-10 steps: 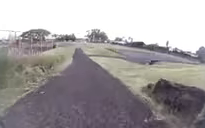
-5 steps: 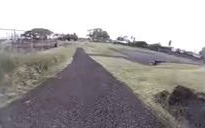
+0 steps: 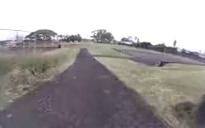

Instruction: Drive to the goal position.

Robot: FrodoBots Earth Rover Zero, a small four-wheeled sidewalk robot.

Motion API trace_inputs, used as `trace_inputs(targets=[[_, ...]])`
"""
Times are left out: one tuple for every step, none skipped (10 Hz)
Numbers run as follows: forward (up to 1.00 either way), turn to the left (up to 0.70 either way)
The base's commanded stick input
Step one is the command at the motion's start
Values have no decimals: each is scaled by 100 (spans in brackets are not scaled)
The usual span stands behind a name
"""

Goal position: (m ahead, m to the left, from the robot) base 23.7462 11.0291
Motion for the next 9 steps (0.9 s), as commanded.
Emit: trace_inputs(targets=[[85,0],[85,0],[85,0],[85,0],[85,0],[85,0],[85,1],[85,17],[85,33]])
